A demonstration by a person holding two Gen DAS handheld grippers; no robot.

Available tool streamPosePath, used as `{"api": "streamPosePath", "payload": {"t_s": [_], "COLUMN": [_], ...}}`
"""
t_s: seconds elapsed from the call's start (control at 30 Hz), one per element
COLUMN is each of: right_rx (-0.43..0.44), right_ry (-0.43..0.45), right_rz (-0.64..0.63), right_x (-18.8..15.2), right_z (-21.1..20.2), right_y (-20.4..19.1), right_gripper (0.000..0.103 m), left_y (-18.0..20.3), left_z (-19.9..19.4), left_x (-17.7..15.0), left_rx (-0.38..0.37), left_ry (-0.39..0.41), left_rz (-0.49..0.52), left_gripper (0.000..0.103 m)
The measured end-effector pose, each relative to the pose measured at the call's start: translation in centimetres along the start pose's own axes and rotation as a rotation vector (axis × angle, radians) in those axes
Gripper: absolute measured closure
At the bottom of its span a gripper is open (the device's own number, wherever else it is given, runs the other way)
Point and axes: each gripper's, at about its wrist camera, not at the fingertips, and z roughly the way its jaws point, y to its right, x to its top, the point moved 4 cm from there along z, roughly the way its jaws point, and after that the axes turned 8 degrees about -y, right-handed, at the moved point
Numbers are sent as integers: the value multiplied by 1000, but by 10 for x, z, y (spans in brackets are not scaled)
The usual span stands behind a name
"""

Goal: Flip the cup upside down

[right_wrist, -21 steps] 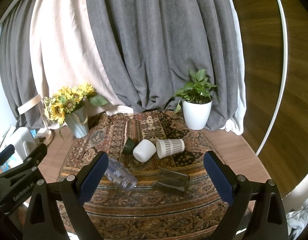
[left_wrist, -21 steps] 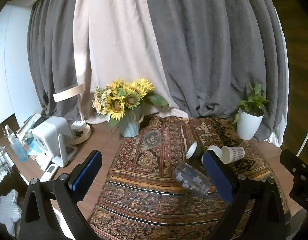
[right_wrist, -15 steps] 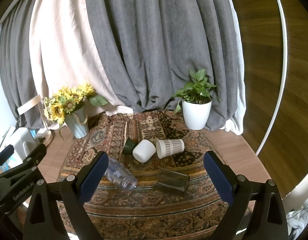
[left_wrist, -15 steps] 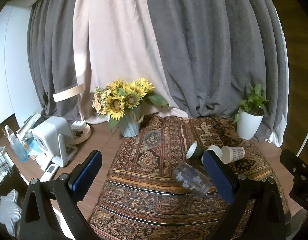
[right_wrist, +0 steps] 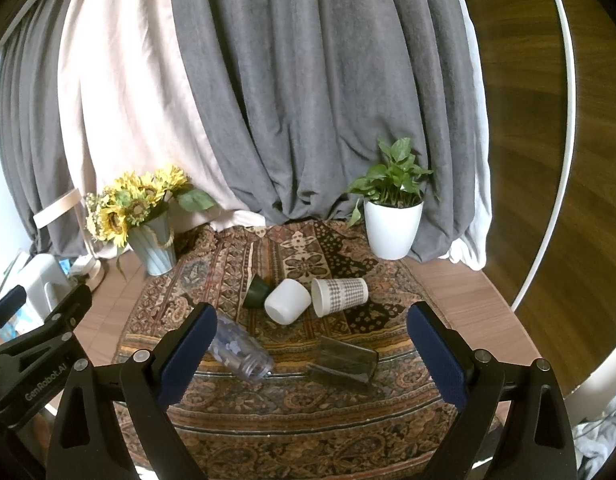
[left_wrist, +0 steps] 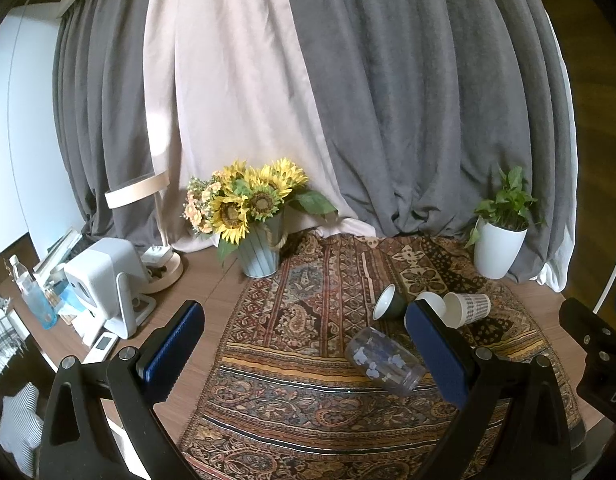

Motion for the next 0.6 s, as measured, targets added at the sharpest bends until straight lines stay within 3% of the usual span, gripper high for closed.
{"api": "streamPosePath", "payload": {"t_s": [0.6], "right_rx": [0], "right_ry": [-4], "right_rz": [-4], "right_x": [6], "right_z": [5], "right_y": [-3], "right_gripper": [7], "left_y": [0], "left_z": [7], "left_x": [4], "left_rx": [-1], "left_ry": [8], "left_rz": [-5], "left_gripper": [0]}}
